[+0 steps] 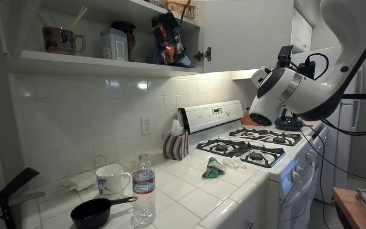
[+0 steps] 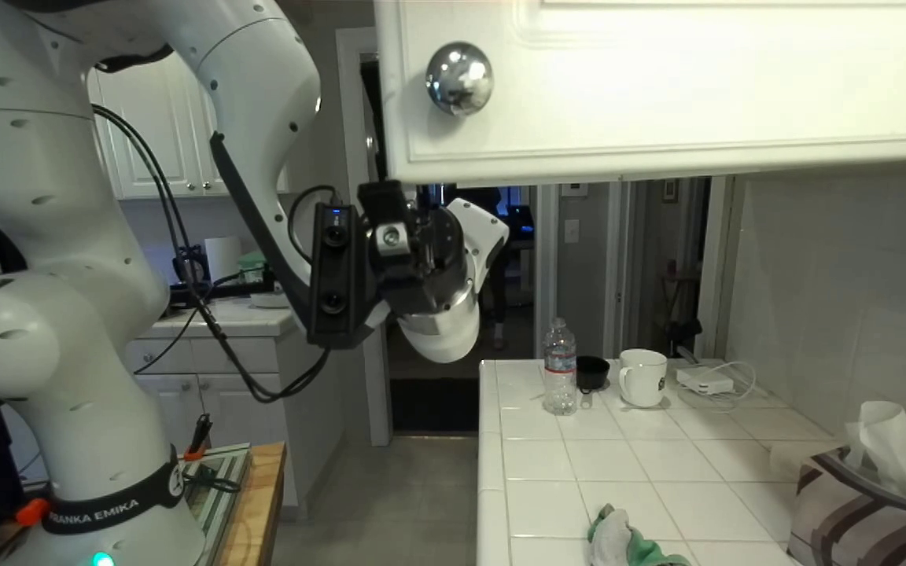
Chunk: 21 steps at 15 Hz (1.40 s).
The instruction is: Fully close the right part of the cabinet
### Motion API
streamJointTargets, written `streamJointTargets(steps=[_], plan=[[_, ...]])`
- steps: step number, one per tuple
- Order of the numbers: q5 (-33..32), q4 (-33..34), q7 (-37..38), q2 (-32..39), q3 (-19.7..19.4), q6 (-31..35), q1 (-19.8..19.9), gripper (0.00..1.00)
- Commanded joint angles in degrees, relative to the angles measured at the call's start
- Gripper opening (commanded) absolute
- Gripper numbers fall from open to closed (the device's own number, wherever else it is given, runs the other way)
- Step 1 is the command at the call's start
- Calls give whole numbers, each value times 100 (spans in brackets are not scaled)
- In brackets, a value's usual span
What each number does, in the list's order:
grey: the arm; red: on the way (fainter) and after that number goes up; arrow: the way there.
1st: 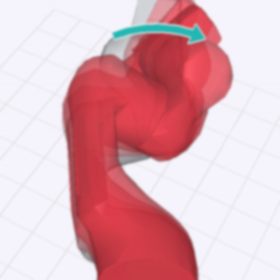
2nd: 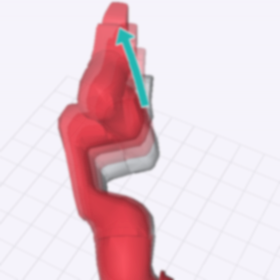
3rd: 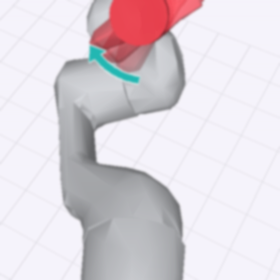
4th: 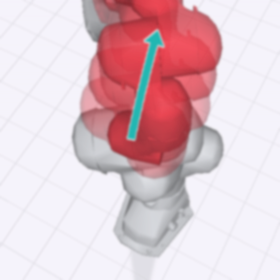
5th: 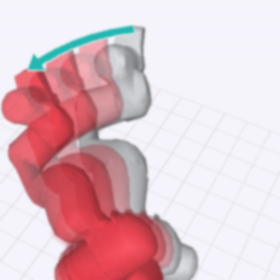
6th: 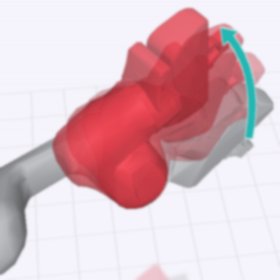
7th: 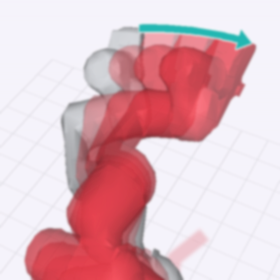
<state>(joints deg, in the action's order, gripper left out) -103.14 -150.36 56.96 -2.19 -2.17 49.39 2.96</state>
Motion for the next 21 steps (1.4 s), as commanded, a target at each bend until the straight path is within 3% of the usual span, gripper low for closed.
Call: streamJointTargets(steps=[1,8,17,21], plan=[[-429,-27,-170,-205,-95,56,42,100],[-887,-71,-292,-264,28,-41,-116,100],[-696,-179,-295,-4,657,-244,-667,100],[-929,-173,-522,-93,735,-105,-684,100]])
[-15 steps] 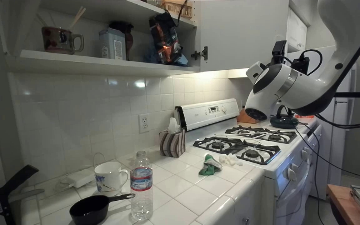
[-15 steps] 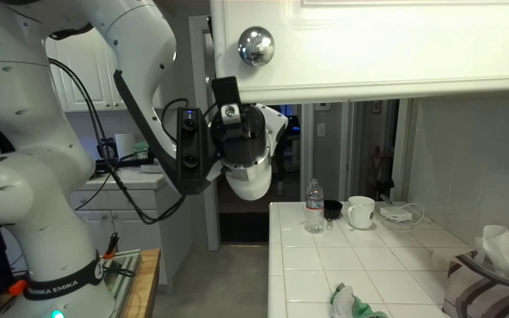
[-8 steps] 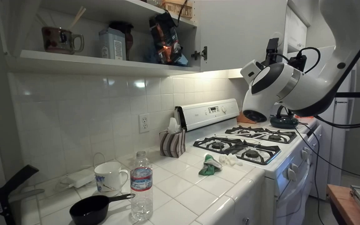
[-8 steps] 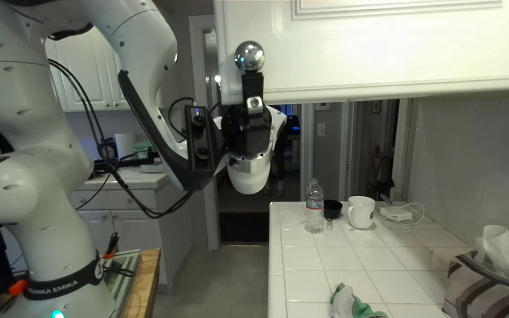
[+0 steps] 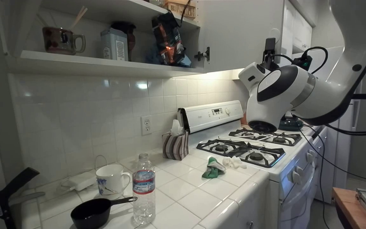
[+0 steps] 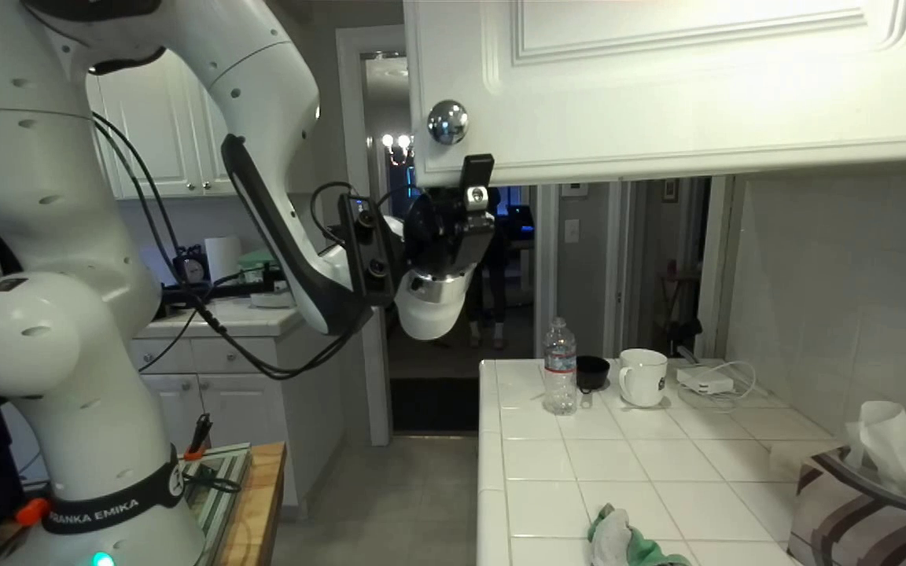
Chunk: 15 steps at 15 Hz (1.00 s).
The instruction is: Fully close the right part of the cabinet
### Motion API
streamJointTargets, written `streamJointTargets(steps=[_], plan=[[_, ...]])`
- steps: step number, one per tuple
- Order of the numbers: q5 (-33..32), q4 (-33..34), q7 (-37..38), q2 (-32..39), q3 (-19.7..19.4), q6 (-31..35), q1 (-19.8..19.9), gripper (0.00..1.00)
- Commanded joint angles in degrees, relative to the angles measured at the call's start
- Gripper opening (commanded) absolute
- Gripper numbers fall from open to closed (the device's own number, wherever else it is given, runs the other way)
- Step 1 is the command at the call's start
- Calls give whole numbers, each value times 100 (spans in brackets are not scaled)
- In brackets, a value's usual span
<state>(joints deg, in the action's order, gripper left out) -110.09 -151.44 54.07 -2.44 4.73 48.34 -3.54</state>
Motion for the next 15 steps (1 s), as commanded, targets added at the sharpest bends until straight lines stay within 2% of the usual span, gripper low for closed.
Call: streamJointTargets(steps=[1,10,15], plan=[[-259,-74,-276,-85,58,0,-43,100],[-580,-57,-698,-19,178,3,-136,100],[-451,-39,-761,192,328,-49,-309,100]])
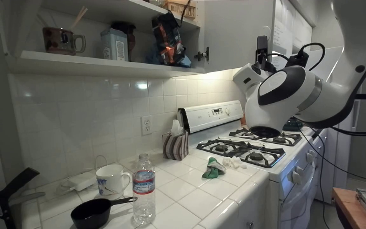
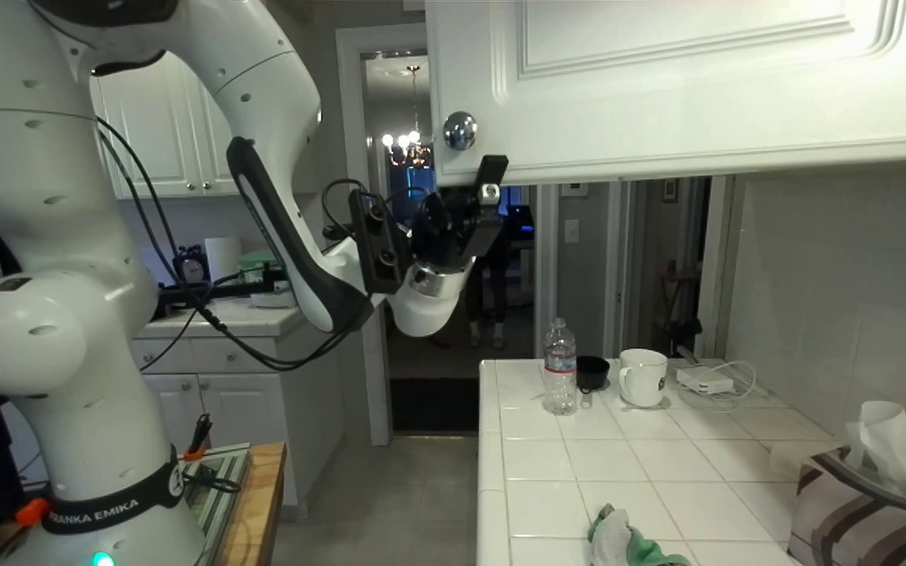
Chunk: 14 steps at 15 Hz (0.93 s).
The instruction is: Fully close the right part of the cabinet
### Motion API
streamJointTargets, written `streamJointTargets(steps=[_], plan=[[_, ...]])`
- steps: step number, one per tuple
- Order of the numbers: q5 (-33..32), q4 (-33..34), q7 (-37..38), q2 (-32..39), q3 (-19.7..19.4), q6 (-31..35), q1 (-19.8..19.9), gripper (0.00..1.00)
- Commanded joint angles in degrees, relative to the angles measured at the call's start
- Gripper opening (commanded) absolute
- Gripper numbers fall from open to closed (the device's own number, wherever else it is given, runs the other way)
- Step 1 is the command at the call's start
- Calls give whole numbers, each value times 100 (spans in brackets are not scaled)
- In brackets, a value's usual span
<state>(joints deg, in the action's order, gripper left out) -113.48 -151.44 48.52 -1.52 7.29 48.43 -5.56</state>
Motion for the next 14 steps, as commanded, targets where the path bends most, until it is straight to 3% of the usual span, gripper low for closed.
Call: streamJointTargets(steps=[1,14], plan=[[-109,-31,-243,142,90,-57,-133,100],[-662,12,-895,132,155,-68,-299,100]])
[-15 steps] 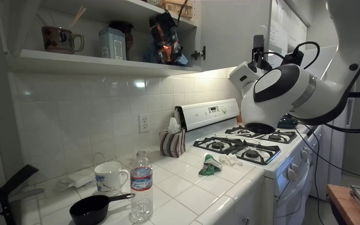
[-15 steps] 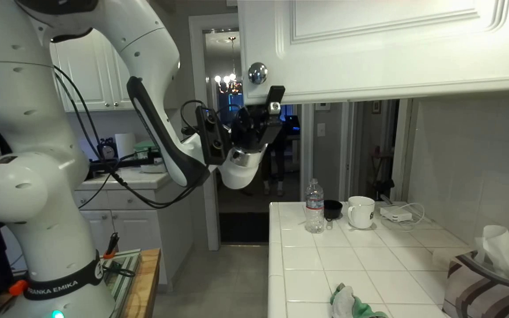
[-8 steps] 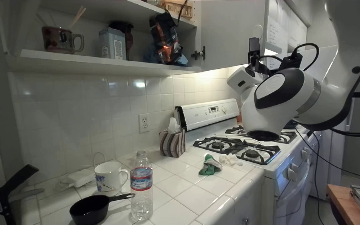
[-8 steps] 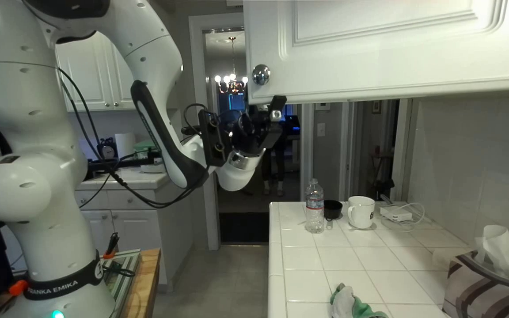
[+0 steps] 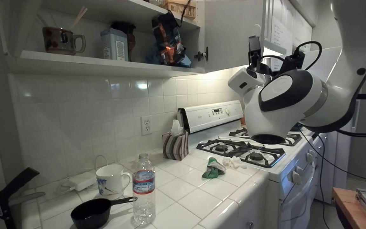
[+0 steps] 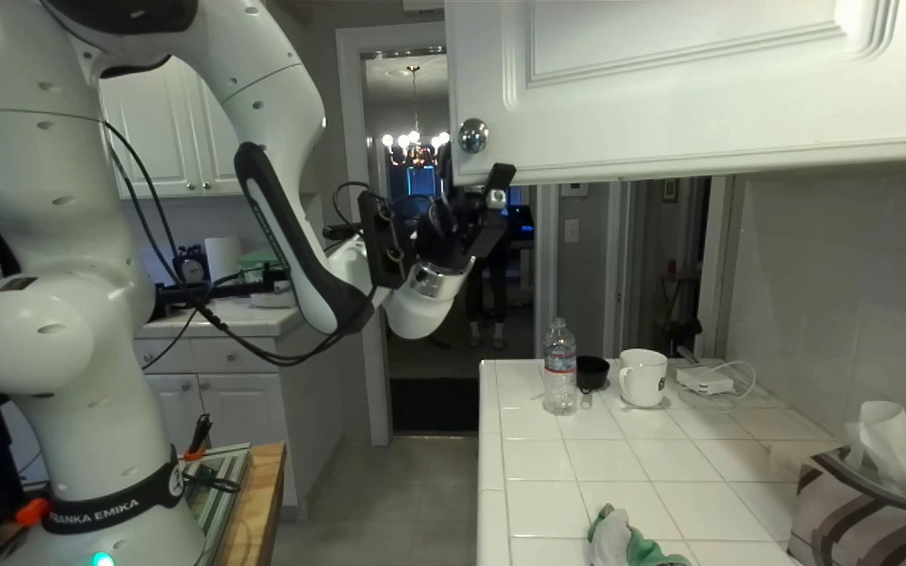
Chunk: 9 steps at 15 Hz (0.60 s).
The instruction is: Fully close the right part of the cabinet
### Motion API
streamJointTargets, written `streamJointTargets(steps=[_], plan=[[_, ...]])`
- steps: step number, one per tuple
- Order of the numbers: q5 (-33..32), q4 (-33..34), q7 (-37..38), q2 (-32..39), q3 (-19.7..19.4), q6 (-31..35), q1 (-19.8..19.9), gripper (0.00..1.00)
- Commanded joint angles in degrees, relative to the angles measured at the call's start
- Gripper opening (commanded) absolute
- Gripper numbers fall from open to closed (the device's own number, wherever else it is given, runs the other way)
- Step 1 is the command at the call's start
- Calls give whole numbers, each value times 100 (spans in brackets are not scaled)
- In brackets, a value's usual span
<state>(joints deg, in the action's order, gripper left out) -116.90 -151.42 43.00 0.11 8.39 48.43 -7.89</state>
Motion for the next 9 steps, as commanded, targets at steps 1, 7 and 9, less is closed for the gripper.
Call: streamJointTargets(steps=[1,7,9], plan=[[-360,26,-400,-14,61,-68,-83,100],[-503,99,-654,89,113,-32,-159,100],[-659,126,-776,58,110,-6,-167,100]])
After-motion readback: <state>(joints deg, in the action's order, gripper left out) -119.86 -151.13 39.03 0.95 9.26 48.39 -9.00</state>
